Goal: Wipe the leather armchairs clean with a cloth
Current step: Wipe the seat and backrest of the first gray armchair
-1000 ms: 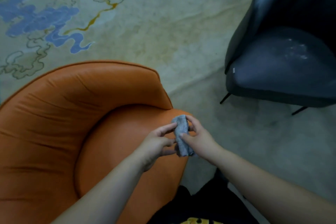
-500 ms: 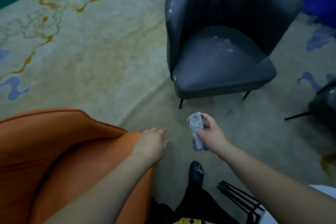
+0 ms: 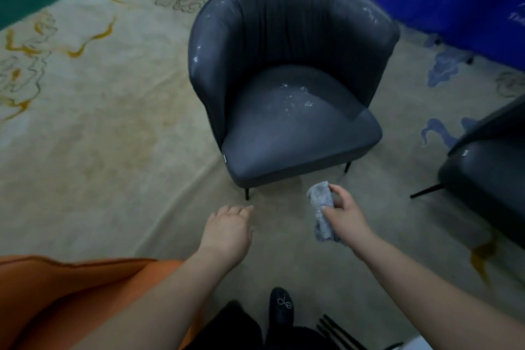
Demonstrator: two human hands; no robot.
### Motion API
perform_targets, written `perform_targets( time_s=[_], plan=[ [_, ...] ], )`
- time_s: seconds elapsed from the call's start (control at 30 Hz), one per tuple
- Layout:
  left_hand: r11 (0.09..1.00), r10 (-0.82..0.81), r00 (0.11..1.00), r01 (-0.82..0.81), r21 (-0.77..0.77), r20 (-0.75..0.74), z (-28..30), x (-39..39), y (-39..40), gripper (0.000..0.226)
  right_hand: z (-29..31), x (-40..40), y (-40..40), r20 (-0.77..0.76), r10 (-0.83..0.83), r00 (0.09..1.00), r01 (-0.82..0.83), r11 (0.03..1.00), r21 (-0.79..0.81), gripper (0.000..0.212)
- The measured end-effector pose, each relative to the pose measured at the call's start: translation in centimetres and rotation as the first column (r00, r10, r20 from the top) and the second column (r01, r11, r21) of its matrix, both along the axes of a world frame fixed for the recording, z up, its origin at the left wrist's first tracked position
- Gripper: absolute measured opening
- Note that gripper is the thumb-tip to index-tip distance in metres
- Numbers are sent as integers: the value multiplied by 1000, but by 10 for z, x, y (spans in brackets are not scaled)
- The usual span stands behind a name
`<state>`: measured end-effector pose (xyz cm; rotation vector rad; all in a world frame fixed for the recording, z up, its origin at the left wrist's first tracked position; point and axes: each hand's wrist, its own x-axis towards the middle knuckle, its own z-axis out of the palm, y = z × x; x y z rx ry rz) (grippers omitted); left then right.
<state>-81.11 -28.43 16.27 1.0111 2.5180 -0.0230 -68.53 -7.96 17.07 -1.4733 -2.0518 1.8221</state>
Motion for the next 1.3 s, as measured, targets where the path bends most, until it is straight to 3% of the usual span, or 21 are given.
perform_targets(
  time_s=[0.37,0.83,1.03,1.3],
  plan=[
    [999,-41,999,41,12,19,-22,-86,70,59,-20,-78,60,3,-47,999,47,999,22,51],
    [998,-52,995,47,-51,-88,-28,-240,154,70,-26,-196,178,20,-68,997,65,989,130,49],
    [998,4,998,-7,-56,-65,-45,-253,206,69,-39,-230,241,48,-17,999,11,994,112,47],
    [973,222,973,-225,-51,-72,-73,-267,274,68,-70,-271,326,60,150,987,-155,985,76,46]
  ],
)
